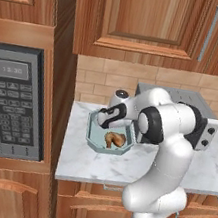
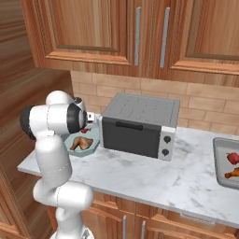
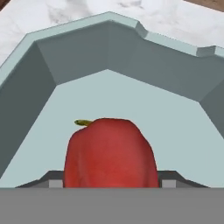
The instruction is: Place one bell pepper and one chicken drumstick in each tupperware on the nearby counter, to pack two identical lunches.
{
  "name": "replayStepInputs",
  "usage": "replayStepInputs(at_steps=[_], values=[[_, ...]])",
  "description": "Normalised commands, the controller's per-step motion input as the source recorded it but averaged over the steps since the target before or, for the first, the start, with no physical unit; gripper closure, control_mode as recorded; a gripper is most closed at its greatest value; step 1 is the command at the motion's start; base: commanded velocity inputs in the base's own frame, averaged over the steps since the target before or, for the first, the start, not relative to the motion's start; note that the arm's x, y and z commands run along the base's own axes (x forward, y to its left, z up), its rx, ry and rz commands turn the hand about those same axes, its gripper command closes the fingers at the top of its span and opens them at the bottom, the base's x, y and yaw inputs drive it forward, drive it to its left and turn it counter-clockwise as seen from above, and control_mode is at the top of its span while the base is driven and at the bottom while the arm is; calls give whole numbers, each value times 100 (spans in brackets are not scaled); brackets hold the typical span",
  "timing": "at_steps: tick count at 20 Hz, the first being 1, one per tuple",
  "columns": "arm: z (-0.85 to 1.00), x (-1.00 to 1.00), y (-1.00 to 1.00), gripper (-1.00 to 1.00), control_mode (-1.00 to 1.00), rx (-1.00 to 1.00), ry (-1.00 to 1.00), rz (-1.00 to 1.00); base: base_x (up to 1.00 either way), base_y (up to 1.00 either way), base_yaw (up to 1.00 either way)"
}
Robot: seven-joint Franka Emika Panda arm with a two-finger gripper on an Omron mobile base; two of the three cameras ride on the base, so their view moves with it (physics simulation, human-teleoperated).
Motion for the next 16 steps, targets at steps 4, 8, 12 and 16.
replayStepInputs(at_steps=[4,8,12,16], values=[[-13,46,0,-100,-100,0,1,0,0,0,0],[5,9,6,-100,-100,0,6,0,0,0,0],[33,-64,0,-100,-100,0,2,-1,0,0,0],[26,-100,-1,-100,-100,0,1,-4,0,0,0]])
